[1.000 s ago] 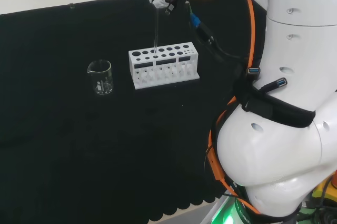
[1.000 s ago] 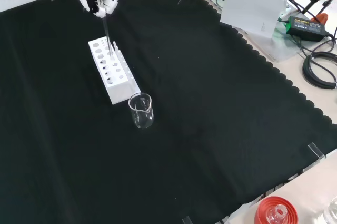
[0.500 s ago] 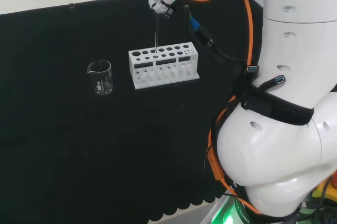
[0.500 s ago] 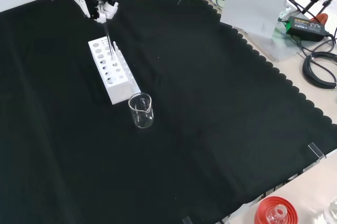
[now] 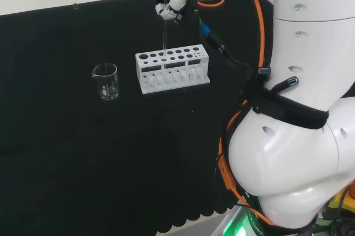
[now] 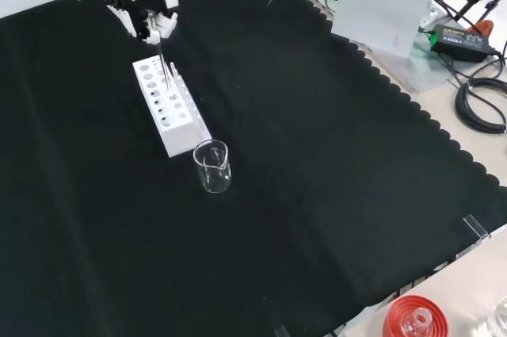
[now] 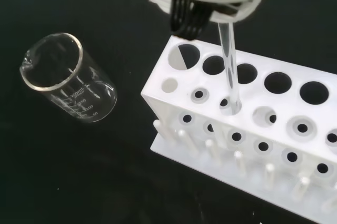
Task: Put the glass rod back on the white test tube rack.
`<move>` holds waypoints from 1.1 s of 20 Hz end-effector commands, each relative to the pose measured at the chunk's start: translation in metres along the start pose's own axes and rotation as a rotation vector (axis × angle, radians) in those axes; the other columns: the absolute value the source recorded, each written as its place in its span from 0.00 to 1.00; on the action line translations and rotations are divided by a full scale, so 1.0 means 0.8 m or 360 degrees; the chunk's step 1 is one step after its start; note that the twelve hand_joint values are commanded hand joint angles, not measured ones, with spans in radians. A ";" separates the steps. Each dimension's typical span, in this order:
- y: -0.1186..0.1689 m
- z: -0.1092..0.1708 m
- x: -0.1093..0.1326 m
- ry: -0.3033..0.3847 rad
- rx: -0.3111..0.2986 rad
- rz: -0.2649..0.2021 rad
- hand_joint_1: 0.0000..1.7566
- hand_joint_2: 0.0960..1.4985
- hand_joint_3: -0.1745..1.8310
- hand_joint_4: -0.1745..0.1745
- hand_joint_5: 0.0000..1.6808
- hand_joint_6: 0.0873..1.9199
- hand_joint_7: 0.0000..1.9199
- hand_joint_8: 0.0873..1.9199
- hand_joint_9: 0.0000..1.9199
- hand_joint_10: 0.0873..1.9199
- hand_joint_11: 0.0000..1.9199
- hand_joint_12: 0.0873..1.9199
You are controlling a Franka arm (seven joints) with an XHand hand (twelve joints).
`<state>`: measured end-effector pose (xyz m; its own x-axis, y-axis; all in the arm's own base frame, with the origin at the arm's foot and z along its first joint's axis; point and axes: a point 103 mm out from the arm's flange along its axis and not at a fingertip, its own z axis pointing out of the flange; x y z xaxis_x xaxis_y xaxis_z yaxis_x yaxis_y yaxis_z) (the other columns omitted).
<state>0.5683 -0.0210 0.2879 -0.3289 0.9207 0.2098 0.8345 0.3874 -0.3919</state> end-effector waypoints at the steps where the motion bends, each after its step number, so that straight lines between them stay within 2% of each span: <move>1: 0.021 0.005 0.007 -0.0061 0.0022 -0.0033 0.75 0.38 0.47 0.00 0.67 0.37 0.68 0.44 0.86 0.25 0.80 0.35; 7: 0.043 0.016 0.003 -0.0077 0.0069 -0.0042 0.75 0.38 0.47 0.00 0.67 0.37 0.68 0.44 0.86 0.25 0.80 0.35; 11: 0.041 0.023 -0.008 -0.0028 0.0060 -0.0031 0.75 0.38 0.47 0.00 0.67 0.37 0.68 0.44 0.86 0.25 0.80 0.35; 22: 0.037 0.042 -0.020 -0.0007 0.0069 -0.0003 0.75 0.38 0.47 0.00 0.67 0.38 0.68 0.44 0.86 0.25 0.80 0.35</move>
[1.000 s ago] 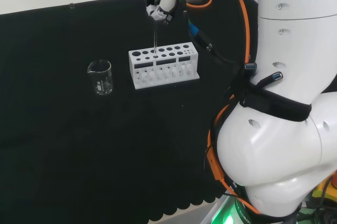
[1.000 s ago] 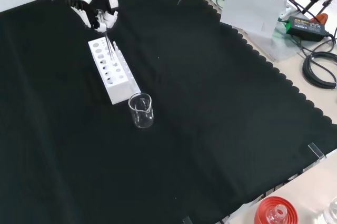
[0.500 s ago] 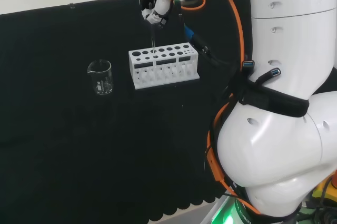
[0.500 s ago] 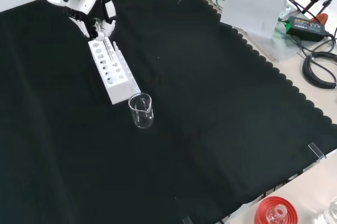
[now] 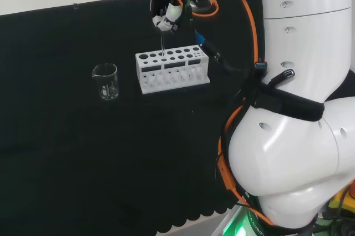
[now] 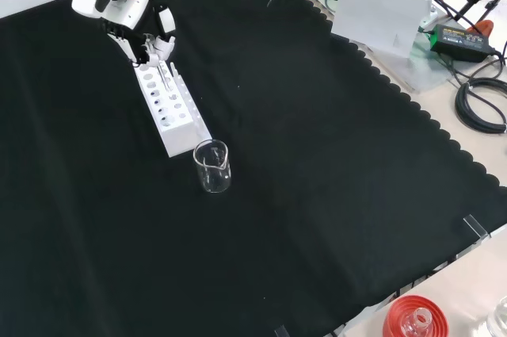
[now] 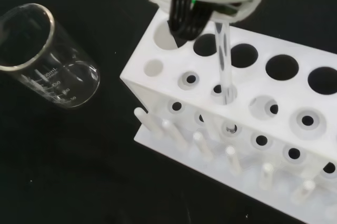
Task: Put the glass rod back on the white test tube rack.
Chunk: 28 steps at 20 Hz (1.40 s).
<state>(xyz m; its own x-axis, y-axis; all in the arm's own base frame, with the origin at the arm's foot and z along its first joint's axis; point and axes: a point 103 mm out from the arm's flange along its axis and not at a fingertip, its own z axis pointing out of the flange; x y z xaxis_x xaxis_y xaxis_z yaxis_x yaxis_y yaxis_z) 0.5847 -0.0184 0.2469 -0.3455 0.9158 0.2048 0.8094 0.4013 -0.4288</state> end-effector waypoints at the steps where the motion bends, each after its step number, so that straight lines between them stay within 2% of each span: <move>1: -0.002 0.007 -0.006 0.0013 0.0001 0.0018 0.75 0.38 0.47 0.00 0.67 0.38 0.68 0.43 0.86 0.25 0.80 0.35; 10: -0.010 0.001 -0.011 0.0043 0.0045 0.0007 0.75 0.37 0.49 0.00 0.66 0.40 0.68 0.42 0.86 0.25 0.82 0.34; 15: -0.014 -0.002 -0.008 0.0070 0.0097 -0.0016 0.75 0.35 0.49 0.03 0.67 0.41 0.70 0.36 0.88 0.22 0.85 0.29; 18: -0.017 -0.004 -0.004 0.0068 0.0118 -0.0022 0.69 0.47 0.37 0.00 0.67 0.41 0.68 0.34 0.90 0.17 0.87 0.26; 22: -0.023 -0.008 -0.002 0.0089 0.0112 -0.0023 0.72 0.29 0.50 0.00 0.55 0.41 0.63 0.32 0.95 0.07 0.92 0.21; 28: -0.038 -0.011 -0.004 0.0116 0.0108 -0.0001 0.73 0.25 0.54 0.00 0.48 0.43 0.56 0.33 0.98 0.03 0.95 0.20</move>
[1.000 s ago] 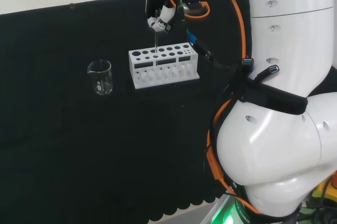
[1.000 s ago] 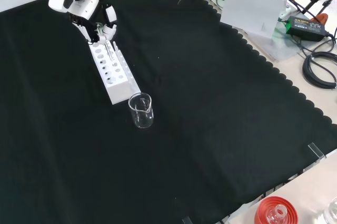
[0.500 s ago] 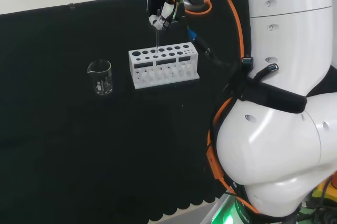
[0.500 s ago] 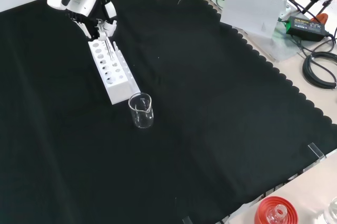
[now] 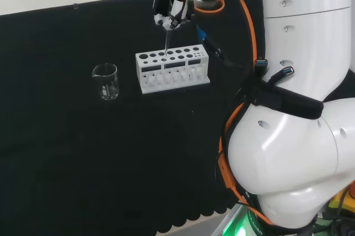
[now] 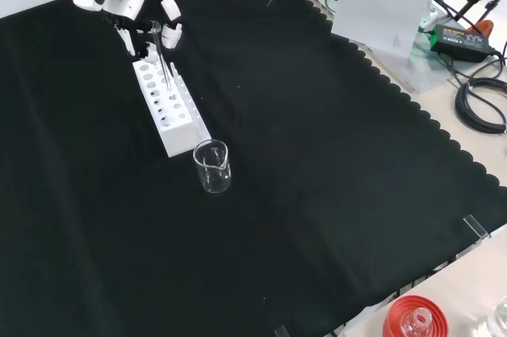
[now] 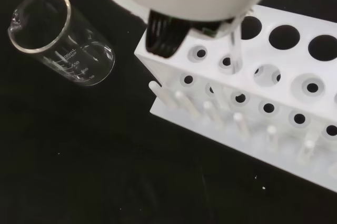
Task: Put the glass rod back on the white test tube rack.
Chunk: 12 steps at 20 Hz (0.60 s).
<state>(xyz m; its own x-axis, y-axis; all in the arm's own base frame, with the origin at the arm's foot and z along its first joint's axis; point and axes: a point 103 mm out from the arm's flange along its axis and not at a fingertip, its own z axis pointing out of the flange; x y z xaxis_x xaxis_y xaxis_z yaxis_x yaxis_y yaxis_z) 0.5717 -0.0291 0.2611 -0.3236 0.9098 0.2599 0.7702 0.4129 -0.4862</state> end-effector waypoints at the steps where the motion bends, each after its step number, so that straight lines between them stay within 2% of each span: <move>1: -0.015 -0.003 -0.001 0.0032 -0.0014 0.0019 0.73 0.24 0.54 0.00 0.48 0.43 0.55 0.34 0.98 0.03 0.95 0.19; 12: -0.043 -0.021 0.004 0.0049 -0.0037 0.0072 0.74 0.24 0.54 0.00 0.47 0.42 0.54 0.34 1.00 0.02 0.97 0.19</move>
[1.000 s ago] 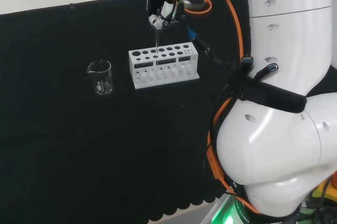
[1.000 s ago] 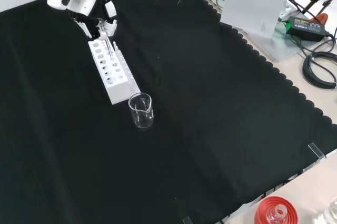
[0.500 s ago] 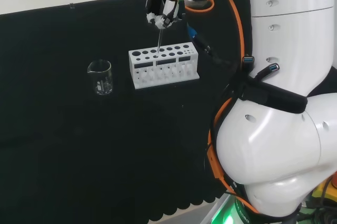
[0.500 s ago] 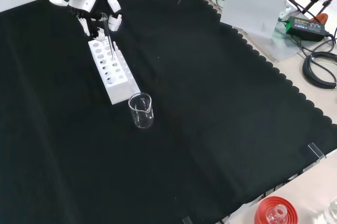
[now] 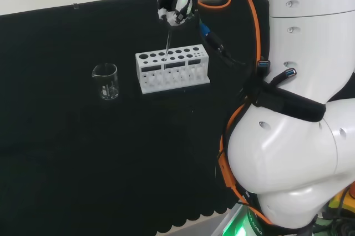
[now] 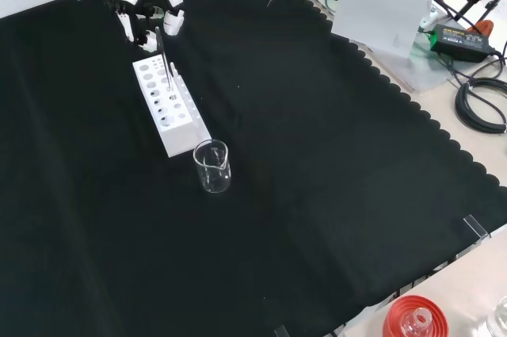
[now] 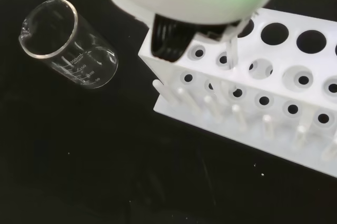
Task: Put the glass rod back on the white test tube rack.
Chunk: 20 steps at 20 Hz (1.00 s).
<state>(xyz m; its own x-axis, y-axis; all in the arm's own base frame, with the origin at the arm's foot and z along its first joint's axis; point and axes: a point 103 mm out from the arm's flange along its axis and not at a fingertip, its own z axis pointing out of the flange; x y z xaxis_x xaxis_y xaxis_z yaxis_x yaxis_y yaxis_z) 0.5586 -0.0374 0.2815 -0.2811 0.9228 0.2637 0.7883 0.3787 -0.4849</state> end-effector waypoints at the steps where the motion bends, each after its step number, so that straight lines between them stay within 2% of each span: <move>1: -0.021 -0.014 0.002 0.0006 -0.0022 0.0015 0.74 0.24 0.53 0.00 0.47 0.42 0.54 0.34 1.00 0.02 0.97 0.19; 10: -0.055 -0.051 0.013 0.0005 -0.0031 0.0033 0.74 0.24 0.52 0.00 0.47 0.41 0.53 0.33 1.00 0.01 0.98 0.19; 13: -0.055 -0.053 0.016 0.0007 -0.0024 0.0036 0.74 0.24 0.52 0.00 0.47 0.41 0.53 0.33 1.00 0.01 0.99 0.19; 20: -0.078 -0.074 0.016 0.0019 -0.0040 0.0043 0.74 0.25 0.52 0.00 0.48 0.41 0.52 0.33 1.00 0.02 0.99 0.19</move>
<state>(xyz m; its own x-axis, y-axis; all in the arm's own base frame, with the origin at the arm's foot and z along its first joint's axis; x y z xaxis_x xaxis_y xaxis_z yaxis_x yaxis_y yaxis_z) 0.5421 -0.0473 0.3496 -0.2574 0.9310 0.2589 0.8030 0.3551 -0.4786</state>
